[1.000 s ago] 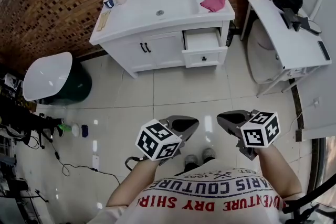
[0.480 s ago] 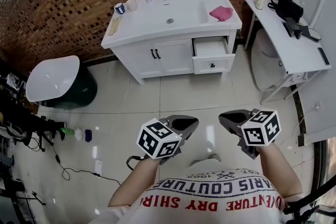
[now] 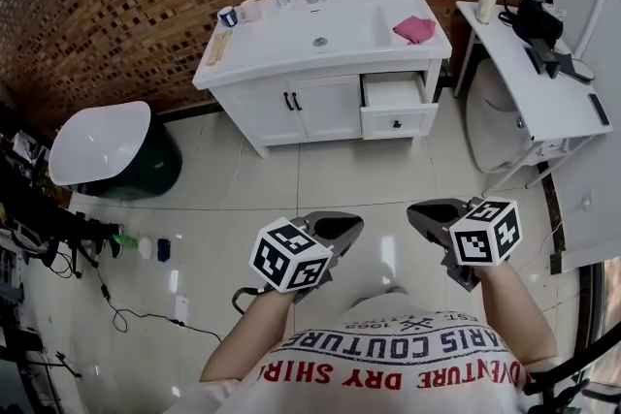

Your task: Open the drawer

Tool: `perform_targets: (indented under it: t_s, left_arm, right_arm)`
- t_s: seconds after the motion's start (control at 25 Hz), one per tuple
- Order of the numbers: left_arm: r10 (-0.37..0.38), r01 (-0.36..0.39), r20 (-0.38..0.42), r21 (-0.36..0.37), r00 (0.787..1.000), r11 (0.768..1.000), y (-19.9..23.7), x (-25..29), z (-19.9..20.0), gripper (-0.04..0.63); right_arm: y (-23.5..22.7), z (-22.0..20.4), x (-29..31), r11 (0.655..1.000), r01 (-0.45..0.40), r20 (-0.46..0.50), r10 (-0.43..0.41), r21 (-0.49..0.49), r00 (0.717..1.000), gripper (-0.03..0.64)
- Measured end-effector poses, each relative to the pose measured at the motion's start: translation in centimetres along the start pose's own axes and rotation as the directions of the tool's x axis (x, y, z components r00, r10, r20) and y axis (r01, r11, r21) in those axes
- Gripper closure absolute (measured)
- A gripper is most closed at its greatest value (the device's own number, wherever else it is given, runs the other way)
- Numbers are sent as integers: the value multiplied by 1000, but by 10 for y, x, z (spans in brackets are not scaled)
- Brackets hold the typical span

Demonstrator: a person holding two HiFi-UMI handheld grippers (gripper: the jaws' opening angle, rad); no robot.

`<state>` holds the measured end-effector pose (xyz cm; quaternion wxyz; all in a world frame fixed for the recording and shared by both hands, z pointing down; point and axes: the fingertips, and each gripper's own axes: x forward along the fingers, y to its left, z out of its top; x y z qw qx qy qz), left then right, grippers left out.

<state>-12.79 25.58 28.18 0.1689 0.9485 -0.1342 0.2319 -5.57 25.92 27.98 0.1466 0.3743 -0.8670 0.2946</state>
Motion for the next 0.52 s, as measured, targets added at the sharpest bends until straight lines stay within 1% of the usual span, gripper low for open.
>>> perform_targets:
  t_s: [0.08,0.2,0.36,0.52]
  left_arm:
    - [2,-2,2,4,1000,1000,0,-2,-1,612]
    - [3,-3,3,7,1000,1000,0,-5,-1,612]
    - [6,-6,2,12,1000,1000,2,-8,-3,612]
    - [7,-7,-1,17,1000,1000,2,-13,-6,612]
  right_arm:
    - [0,-1,0,1000,12,-1,-12,-3,1000,611]
    - [3,-1,1,1000,10,-3,-10,10,1000,610]
    - [4,-2,4,1000,26,-14,-26,-15,1000,611]
    - [9,-5,7,1000,19,-15,-19,-11,1000,611]
